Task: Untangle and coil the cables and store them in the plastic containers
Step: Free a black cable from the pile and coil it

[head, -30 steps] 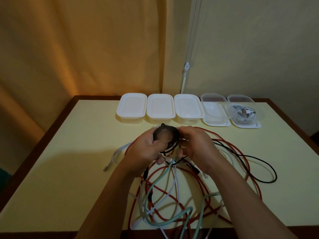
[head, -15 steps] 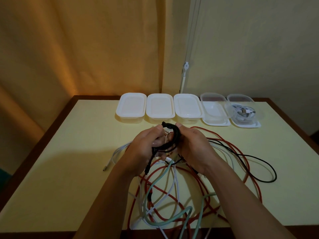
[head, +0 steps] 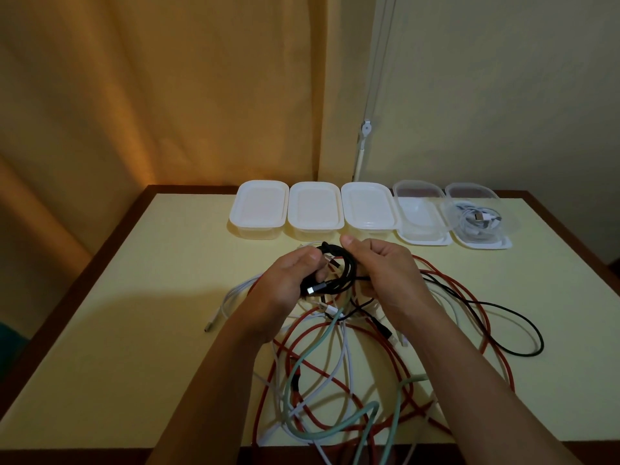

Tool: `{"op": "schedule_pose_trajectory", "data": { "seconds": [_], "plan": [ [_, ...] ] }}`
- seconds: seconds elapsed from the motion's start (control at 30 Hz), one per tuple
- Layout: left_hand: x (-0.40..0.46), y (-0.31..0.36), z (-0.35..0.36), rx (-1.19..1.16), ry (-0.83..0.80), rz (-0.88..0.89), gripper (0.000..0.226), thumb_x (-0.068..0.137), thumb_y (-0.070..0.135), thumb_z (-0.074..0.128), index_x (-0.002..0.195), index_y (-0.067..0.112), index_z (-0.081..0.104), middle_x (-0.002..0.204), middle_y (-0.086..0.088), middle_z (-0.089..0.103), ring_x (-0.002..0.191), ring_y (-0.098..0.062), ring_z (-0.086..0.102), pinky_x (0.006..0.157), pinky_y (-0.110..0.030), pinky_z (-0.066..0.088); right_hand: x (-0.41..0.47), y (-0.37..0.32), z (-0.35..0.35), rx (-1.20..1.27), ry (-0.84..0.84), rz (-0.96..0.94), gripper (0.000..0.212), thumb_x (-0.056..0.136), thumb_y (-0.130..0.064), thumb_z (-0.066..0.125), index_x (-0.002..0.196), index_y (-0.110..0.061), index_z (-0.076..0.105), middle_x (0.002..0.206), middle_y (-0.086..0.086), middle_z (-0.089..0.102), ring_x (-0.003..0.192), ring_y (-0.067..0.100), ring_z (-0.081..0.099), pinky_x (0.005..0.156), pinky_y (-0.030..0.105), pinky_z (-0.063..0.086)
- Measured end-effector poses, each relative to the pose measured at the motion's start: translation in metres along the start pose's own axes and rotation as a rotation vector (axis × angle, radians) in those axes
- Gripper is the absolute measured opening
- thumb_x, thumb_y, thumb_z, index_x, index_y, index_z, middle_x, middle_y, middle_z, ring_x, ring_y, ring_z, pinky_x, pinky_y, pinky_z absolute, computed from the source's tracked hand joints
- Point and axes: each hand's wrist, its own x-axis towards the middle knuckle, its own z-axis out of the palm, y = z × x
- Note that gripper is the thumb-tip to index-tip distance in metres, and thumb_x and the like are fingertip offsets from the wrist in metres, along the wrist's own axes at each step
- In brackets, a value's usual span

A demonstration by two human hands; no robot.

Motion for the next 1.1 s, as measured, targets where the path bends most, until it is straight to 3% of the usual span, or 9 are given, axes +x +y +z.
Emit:
{"op": "schedule_pose_trajectory", "data": {
  "seconds": [0.1, 0.2, 0.33, 0.43, 0.53, 0.63, 0.73, 0.87, 1.1],
  "plan": [
    [0.000, -0.005, -0.001, 0.032, 0.014, -0.016, 0.037, 0.098, 0.043, 0.039, 0.096, 0.013, 0.061, 0.091, 0.005, 0.063, 0.094, -0.016, 0.060, 0.094, -0.042, 0.044, 0.000, -0.002, -0.006, -0.057, 0.031, -0.006, 0.053, 0.082, -0.053, 0.075, 0.070, -0.003, 0.062, 0.070, 0.010, 0.057, 0.062, 0.018, 0.049, 0.062, 0.029, 0.040],
    [0.001, -0.007, 0.000, 0.034, 0.042, -0.056, 0.040, 0.098, 0.047, 0.041, 0.119, 0.023, 0.066, 0.112, 0.002, 0.069, 0.116, -0.021, 0.061, 0.106, -0.047, 0.044, -0.001, -0.005, -0.008, -0.095, 0.055, -0.015, 0.047, 0.082, -0.047, 0.077, 0.057, -0.013, 0.056, 0.060, 0.003, 0.058, 0.047, 0.002, 0.050, 0.063, 0.025, 0.038],
    [0.001, -0.003, 0.003, 0.108, 0.062, -0.007, 0.034, 0.096, 0.047, 0.038, 0.079, 0.025, 0.057, 0.077, 0.007, 0.053, 0.078, -0.012, 0.052, 0.078, -0.033, 0.042, -0.003, -0.009, -0.010, -0.181, 0.108, -0.082, 0.050, 0.081, -0.044, 0.079, 0.053, -0.011, 0.054, 0.051, 0.000, 0.051, 0.046, 0.005, 0.048, 0.065, 0.023, 0.041],
    [0.002, -0.003, 0.002, 0.119, 0.082, 0.022, 0.036, 0.098, 0.043, 0.035, 0.079, 0.015, 0.048, 0.075, 0.004, 0.048, 0.073, -0.011, 0.047, 0.075, -0.029, 0.040, -0.003, -0.010, -0.014, -0.268, 0.149, -0.114, 0.049, 0.080, -0.045, 0.079, 0.051, -0.011, 0.059, 0.052, -0.007, 0.063, 0.054, 0.003, 0.061, 0.066, 0.025, 0.044],
    [0.004, -0.003, 0.002, 0.126, 0.157, 0.048, 0.038, 0.107, 0.033, 0.032, 0.079, 0.012, 0.048, 0.076, 0.004, 0.051, 0.073, -0.009, 0.050, 0.073, -0.025, 0.044, -0.005, -0.011, -0.012, -0.281, 0.118, -0.120, 0.041, 0.090, -0.045, 0.070, 0.058, -0.019, 0.069, 0.067, -0.006, 0.073, 0.067, 0.004, 0.068, 0.068, 0.026, 0.043],
    [0.008, -0.007, 0.002, 0.160, 0.320, 0.033, 0.036, 0.108, 0.027, 0.031, 0.078, 0.013, 0.046, 0.074, 0.001, 0.050, 0.068, -0.009, 0.048, 0.067, -0.020, 0.043, -0.007, -0.007, -0.008, -0.245, 0.013, -0.054, 0.038, 0.100, -0.035, 0.057, 0.073, -0.020, 0.079, 0.046, -0.013, 0.052, 0.044, 0.004, 0.048, 0.064, 0.029, 0.038],
    [0.010, -0.007, 0.003, 0.174, 0.420, 0.023, 0.033, 0.107, 0.026, 0.033, 0.077, 0.018, 0.046, 0.073, 0.000, 0.048, 0.068, -0.009, 0.047, 0.066, -0.020, 0.042, -0.007, -0.006, -0.006, -0.206, -0.078, -0.040, 0.036, 0.102, -0.028, 0.054, 0.079, -0.016, 0.080, 0.056, 0.002, 0.053, 0.057, 0.022, 0.047, 0.063, 0.035, 0.042],
    [0.012, -0.007, 0.008, 0.259, 0.519, 0.052, 0.033, 0.106, 0.023, 0.035, 0.075, 0.028, 0.045, 0.069, 0.011, 0.048, 0.061, 0.009, 0.051, 0.057, -0.006, 0.036, -0.009, -0.009, -0.010, -0.062, -0.215, 0.011, 0.022, 0.100, -0.011, 0.058, 0.090, -0.004, 0.076, 0.073, 0.010, 0.071, 0.064, 0.023, 0.062, 0.057, 0.026, 0.053],
    [0.013, -0.014, 0.017, 0.103, 0.406, 0.074, 0.035, 0.107, 0.027, 0.033, 0.074, 0.025, 0.043, 0.067, 0.010, 0.046, 0.067, -0.011, 0.043, 0.071, -0.034, 0.038, -0.010, -0.006, -0.011, 0.014, -0.251, 0.034, 0.014, 0.089, -0.013, 0.074, 0.081, -0.002, 0.074, 0.071, 0.016, 0.070, 0.060, 0.023, 0.063, 0.055, 0.028, 0.054]
  ]
}}
